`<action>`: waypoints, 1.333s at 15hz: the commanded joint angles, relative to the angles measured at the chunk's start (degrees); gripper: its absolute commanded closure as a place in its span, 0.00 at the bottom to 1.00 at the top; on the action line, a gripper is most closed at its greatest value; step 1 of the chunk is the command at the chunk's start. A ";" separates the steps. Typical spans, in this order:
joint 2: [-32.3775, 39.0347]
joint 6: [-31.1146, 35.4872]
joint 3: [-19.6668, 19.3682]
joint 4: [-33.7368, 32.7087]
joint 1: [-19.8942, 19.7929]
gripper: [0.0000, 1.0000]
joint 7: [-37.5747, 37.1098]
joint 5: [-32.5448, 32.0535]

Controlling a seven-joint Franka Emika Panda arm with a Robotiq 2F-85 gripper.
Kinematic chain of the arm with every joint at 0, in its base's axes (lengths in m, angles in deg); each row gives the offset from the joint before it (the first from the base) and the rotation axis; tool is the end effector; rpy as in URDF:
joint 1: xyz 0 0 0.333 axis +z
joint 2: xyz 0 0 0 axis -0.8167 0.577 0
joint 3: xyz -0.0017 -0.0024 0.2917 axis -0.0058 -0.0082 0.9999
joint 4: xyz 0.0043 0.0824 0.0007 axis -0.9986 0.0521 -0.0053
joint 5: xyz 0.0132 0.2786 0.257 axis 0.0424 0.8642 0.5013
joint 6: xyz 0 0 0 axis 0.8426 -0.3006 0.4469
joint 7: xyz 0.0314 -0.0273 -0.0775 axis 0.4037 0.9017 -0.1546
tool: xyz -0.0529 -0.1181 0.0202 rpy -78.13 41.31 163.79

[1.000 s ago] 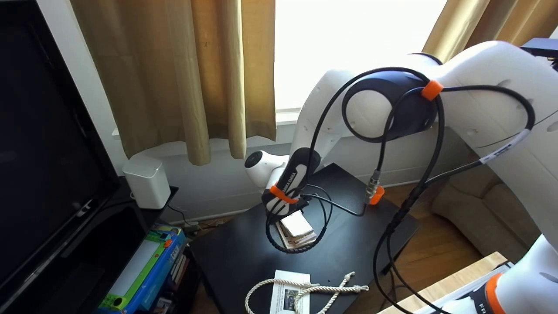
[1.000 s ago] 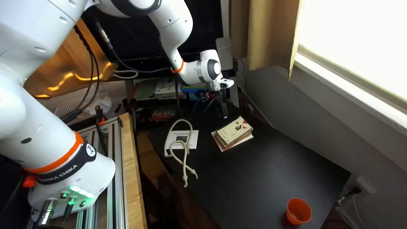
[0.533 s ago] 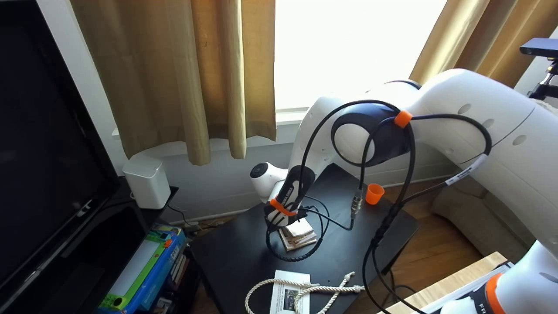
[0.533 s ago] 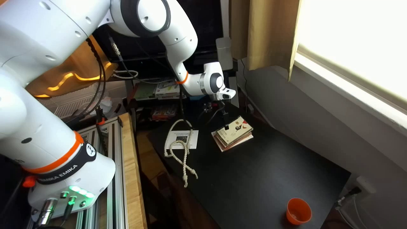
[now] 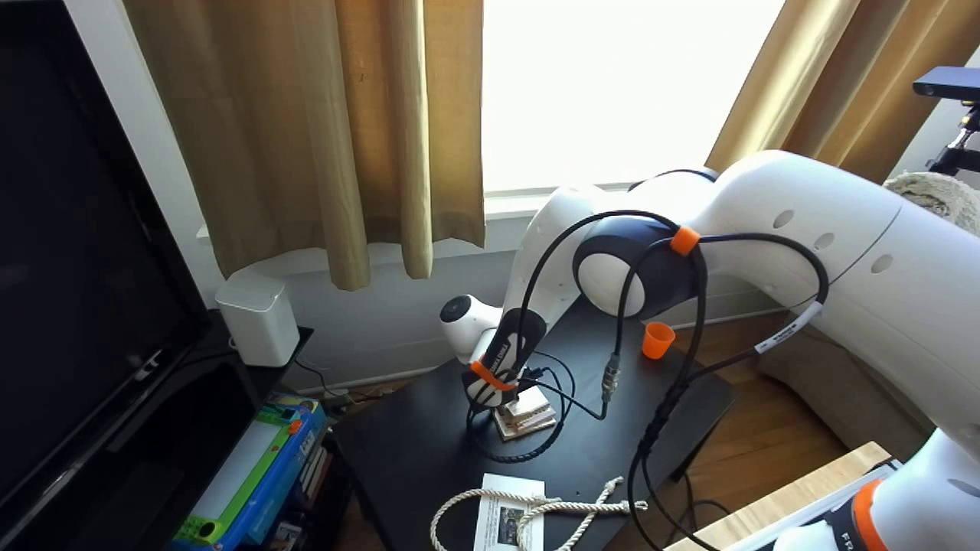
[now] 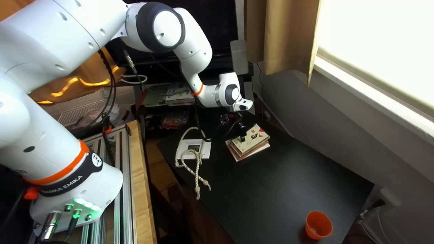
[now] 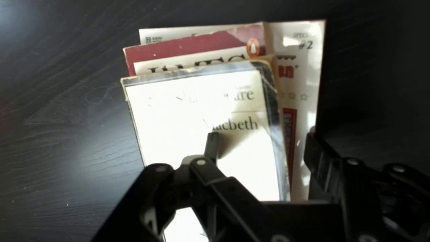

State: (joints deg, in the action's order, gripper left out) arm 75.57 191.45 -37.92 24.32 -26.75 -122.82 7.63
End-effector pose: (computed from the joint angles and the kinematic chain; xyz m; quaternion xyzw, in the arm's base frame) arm 0.5269 0.2146 -0.1338 0.9843 -0.0080 -0.0079 0.1763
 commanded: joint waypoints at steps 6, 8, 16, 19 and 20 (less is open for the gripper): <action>2.89 1.61 -1.34 -3.32 1.35 0.99 4.01 3.86; 2.70 1.69 -1.30 -3.26 1.39 1.00 4.33 4.44; -2.34 2.91 -3.09 0.83 1.84 1.00 3.77 5.29; -4.01 2.91 -3.46 1.58 1.83 1.00 3.94 5.27; -4.35 2.15 -3.62 1.56 1.94 1.00 3.94 5.25</action>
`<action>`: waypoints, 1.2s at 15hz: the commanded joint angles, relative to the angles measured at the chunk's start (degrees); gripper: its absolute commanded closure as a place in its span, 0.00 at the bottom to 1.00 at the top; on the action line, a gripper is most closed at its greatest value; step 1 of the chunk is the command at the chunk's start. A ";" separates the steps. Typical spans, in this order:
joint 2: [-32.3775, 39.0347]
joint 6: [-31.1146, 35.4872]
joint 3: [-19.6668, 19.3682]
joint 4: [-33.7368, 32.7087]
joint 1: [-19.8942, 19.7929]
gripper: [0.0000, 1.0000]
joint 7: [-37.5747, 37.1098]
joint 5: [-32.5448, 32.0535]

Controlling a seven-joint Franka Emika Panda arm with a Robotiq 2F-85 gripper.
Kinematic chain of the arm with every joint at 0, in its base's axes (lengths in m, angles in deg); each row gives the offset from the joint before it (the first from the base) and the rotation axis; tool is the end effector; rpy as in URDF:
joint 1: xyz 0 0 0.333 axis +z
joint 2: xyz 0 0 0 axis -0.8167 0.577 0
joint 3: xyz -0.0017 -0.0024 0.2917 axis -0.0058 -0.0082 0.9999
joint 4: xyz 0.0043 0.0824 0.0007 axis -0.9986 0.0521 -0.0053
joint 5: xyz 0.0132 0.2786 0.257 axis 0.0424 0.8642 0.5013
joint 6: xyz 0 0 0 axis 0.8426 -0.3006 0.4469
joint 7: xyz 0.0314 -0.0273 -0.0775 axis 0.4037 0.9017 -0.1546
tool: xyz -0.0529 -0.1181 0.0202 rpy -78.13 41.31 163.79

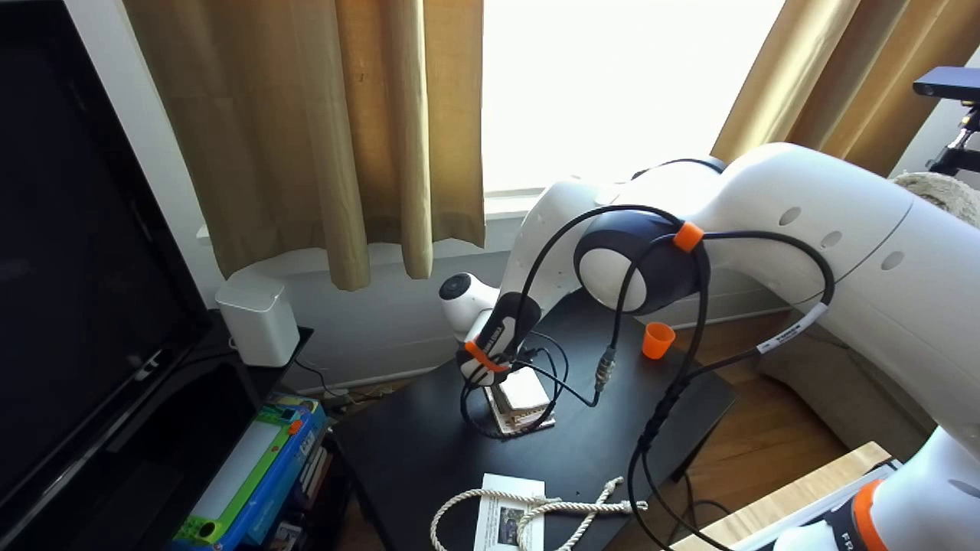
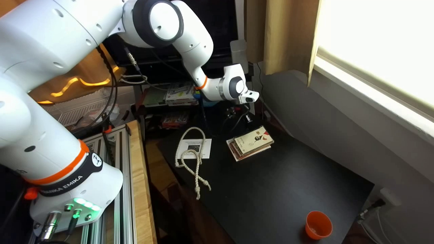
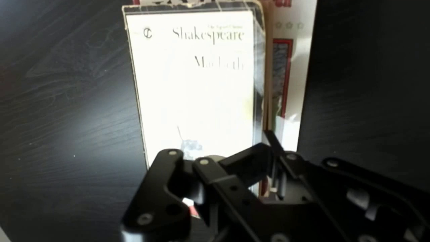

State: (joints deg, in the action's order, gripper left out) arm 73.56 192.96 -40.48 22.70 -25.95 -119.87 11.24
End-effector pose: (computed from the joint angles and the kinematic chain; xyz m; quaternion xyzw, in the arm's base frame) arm 0.5634 0.2154 -0.1010 0.9867 -0.0133 0.0278 0.1594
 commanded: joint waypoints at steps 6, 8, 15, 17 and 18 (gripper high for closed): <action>-3.00 -0.27 -3.04 4.36 2.24 0.44 0.13 0.97; -2.74 0.53 -3.07 5.01 1.90 0.28 0.58 1.00; 0.70 5.45 -3.57 5.19 2.03 0.00 0.08 1.32; 1.82 7.10 -3.49 4.93 1.83 0.00 0.50 1.65; 2.44 7.80 -3.52 4.69 1.87 0.12 0.66 1.82</action>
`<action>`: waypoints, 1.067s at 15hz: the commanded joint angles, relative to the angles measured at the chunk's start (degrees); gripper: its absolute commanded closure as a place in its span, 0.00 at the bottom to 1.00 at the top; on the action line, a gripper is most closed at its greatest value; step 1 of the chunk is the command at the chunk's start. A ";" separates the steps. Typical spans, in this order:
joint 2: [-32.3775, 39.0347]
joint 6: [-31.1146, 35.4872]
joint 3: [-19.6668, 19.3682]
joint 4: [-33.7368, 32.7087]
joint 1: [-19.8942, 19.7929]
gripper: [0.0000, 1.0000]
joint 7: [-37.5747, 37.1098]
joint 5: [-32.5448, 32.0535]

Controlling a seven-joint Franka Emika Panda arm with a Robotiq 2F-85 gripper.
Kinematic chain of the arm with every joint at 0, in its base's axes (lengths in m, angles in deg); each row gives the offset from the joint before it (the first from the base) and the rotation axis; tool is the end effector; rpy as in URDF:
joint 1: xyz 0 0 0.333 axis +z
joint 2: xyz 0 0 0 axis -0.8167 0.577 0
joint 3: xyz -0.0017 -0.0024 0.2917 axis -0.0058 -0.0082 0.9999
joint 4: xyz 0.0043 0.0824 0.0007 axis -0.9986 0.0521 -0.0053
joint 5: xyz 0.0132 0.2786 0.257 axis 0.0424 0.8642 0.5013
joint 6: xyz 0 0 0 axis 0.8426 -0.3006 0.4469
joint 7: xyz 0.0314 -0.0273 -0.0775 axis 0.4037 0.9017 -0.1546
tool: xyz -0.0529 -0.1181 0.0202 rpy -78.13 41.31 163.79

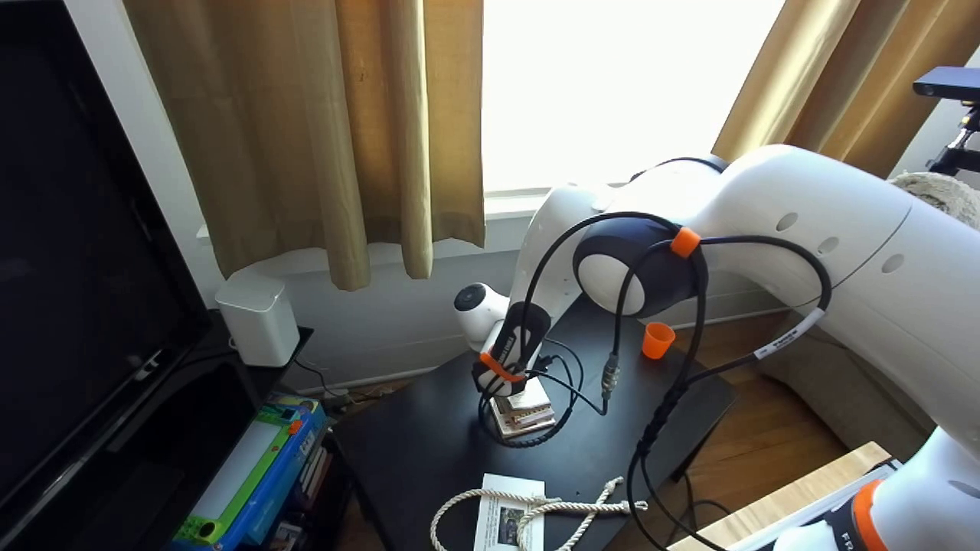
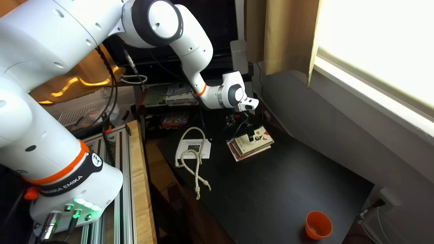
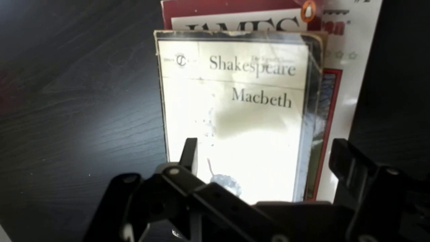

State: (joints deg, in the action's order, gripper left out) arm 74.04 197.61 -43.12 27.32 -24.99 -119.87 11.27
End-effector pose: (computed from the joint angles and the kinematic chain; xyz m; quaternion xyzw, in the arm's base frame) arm 0.5452 0.1882 -0.1195 0.9850 -0.0068 0.0279 0.1703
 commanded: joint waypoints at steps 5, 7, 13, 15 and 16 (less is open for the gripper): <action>3.23 5.49 -0.51 -0.36 0.67 0.57 1.22 3.44; 3.31 5.80 -0.44 -0.55 0.73 0.70 1.20 4.15; 2.71 7.15 -1.11 0.52 1.39 1.00 1.17 6.07; 1.48 7.95 -1.79 2.01 1.48 1.00 0.86 6.51; 0.68 8.68 -2.47 3.06 1.72 1.00 0.66 6.62</action>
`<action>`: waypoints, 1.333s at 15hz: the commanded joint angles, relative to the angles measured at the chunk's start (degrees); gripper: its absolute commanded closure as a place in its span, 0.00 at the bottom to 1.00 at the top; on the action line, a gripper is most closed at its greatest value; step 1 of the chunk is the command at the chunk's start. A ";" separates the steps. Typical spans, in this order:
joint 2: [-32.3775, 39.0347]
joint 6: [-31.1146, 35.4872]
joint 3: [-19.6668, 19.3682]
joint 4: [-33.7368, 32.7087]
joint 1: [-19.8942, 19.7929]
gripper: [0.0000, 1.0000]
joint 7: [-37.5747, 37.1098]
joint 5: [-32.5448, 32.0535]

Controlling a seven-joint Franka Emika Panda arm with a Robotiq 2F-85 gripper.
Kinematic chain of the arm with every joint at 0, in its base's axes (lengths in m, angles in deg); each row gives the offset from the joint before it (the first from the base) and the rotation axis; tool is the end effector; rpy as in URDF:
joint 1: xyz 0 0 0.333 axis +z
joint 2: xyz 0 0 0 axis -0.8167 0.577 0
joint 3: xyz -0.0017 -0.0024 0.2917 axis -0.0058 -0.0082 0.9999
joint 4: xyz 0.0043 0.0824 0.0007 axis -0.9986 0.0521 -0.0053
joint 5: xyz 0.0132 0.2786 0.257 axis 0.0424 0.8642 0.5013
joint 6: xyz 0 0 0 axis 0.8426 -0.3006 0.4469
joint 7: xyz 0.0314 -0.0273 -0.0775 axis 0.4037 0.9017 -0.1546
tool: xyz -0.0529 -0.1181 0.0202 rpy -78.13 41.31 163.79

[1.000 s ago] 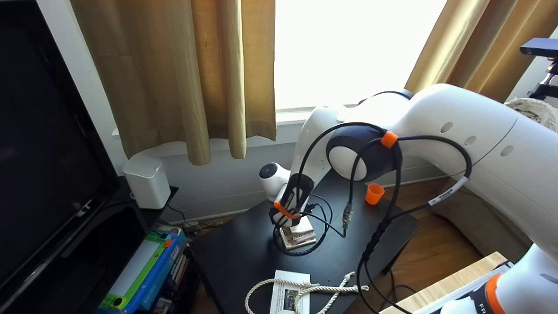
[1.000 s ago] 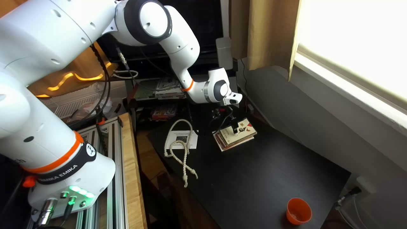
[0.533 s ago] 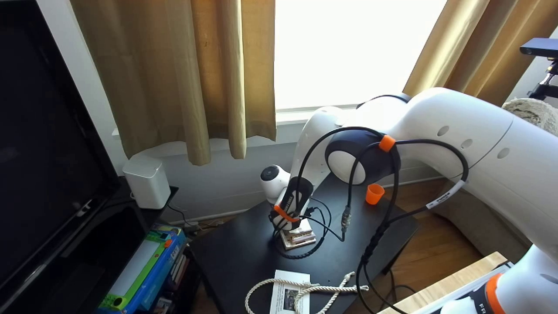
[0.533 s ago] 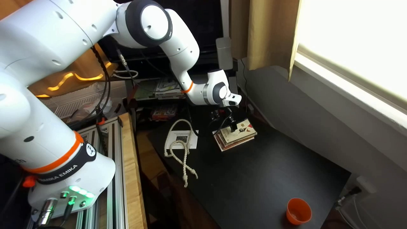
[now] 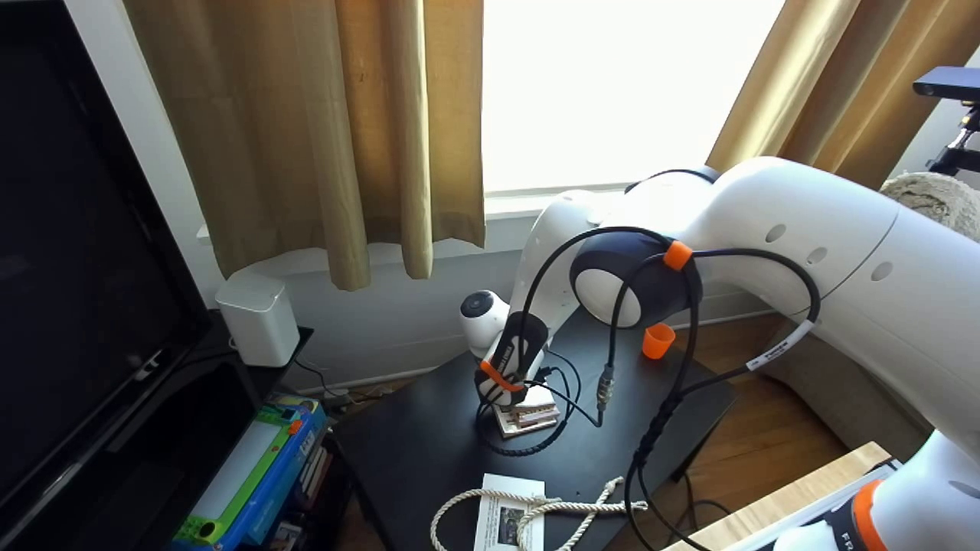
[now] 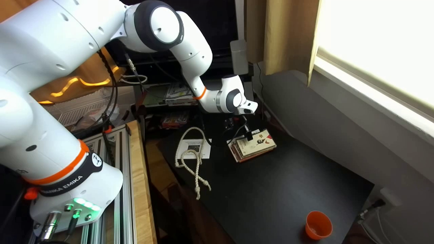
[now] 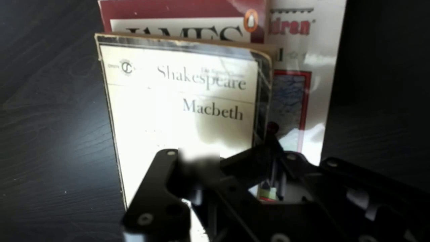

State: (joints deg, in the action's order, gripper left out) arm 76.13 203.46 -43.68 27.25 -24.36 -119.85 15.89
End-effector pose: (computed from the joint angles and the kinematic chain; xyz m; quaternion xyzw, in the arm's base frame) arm 0.5426 0.1908 -0.1317 0.9892 -0.0309 0.0471 0.1354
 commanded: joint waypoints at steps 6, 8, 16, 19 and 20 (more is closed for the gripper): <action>-4.00 7.94 -5.23 7.64 2.24 1.00 0.56 3.79; -4.79 8.87 -5.66 9.01 2.53 1.00 1.12 4.46; -4.87 8.73 -5.90 12.82 2.86 1.00 6.50 4.98; -4.13 9.18 -7.35 13.86 3.30 1.00 6.46 5.62; -3.73 9.27 -8.01 13.96 3.58 1.00 6.24 5.75</action>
State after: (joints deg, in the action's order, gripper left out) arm 71.74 211.27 -49.65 39.17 -22.50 -115.01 19.23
